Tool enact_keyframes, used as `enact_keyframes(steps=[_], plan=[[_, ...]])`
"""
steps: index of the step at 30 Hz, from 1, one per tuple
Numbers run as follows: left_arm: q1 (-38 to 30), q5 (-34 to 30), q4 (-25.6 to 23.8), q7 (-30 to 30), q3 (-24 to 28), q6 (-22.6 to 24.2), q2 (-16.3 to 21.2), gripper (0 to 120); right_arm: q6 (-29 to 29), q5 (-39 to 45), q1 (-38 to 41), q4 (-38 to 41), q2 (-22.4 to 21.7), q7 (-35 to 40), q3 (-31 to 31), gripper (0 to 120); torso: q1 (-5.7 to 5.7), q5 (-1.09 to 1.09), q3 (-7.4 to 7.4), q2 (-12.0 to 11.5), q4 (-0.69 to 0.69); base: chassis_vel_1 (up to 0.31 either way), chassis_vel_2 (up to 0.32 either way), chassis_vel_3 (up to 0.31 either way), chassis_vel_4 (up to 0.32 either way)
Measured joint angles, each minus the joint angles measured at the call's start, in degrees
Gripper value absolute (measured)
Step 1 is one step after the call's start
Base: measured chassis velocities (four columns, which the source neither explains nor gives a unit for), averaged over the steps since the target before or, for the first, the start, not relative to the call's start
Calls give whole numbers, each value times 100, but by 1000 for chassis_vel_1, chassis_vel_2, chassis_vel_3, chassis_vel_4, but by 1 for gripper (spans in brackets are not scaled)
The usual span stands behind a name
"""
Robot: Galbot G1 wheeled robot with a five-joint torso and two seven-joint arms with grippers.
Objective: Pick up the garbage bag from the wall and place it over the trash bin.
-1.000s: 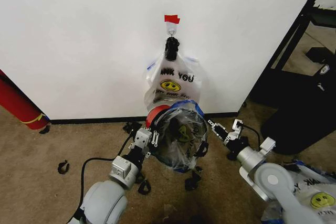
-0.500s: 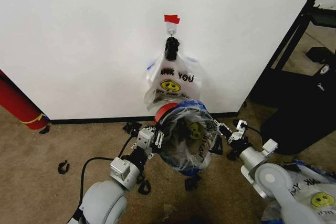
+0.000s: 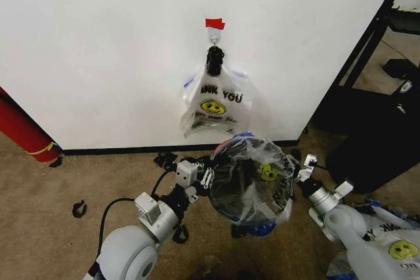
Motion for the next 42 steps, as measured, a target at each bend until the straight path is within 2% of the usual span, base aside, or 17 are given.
enact_keyframes(steps=[2,4,6,8,9,11,18,19,21,23,28,31,33,34,37,41,42], plan=[[-34,37,89,-92,4,1,-19,3,98,58,-31,-1,4,-126,4,0,0,0,0,0,0,0,0,0,0],[-105,57,221,-313,-7,42,-51,3,159,55,-87,-56,3,-191,60,9,0,0,0,0,0,0,0,0,0],[-148,59,304,-424,-25,59,-64,3,166,-37,-112,-90,-7,-79,103,13,0,0,0,0,-1,0,0,0,0],[-198,59,412,-565,-63,86,-76,3,149,-246,-154,-112,-34,340,164,19,0,0,0,0,-1,0,0,0,0],[-223,55,481,-679,-86,110,-80,3,52,-411,-206,-98,-69,845,208,25,0,0,0,0,0,0,0,0,0],[-234,32,568,-901,-115,157,-88,3,-259,-233,-356,65,-150,1382,258,34,0,0,0,0,-2,0,0,0,0],[-202,-29,542,-1088,-207,212,-128,3,-1138,243,-915,729,-267,954,154,53,0,0,0,0,1,0,0,0,0],[-226,-64,509,-1105,-228,233,-128,3,-1335,247,-1189,1058,-320,969,15,63,0,0,0,0,-1,0,0,0,0],[-281,-96,493,-1110,-232,251,-110,3,-1529,79,-1474,1423,-407,960,-173,71,0,-1,0,0,-2,0,0,0,0],[-303,-102,494,-1110,-230,260,-106,3,-1577,-1,-1557,1519,-449,891,-241,75,0,-1,0,0,-1,0,0,0,0],[-329,-103,464,-1106,-206,268,-123,3,-1546,-382,-1836,1490,-548,574,-392,96,0,-1,0,0,-1,0,0,0,0],[-329,-103,447,-1100,-202,270,-120,3,-1492,-478,-1889,1414,-554,453,-392,99,0,0,-1,0,-2,0,0,0,0],[-330,-103,438,-1098,-202,272,-113,3,-1439,-525,-1908,1345,-554,341,-378,95,0,0,0,0,-1,0,0,0,0],[-329,-102,432,-1097,-201,273,-109,3,-1378,-563,-1900,1267,-551,221,-359,88,0,-1,-1,0,0,0,0,0,0],[-328,-100,425,-1094,-197,273,-107,3,-1308,-592,-1874,1166,-533,109,-346,82,0,0,0,0,-1,0,0,0,0],[-320,-94,415,-1084,-195,278,-88,3,-1126,-597,-1742,882,-402,-206,-351,64,0,0,0,0,0,0,0,0,0],[-320,-94,415,-1084,-195,278,-88,3,-1126,-597,-1742,882,-402,-206,-351,64,0,0,0,0,0,0,0,0,0]])
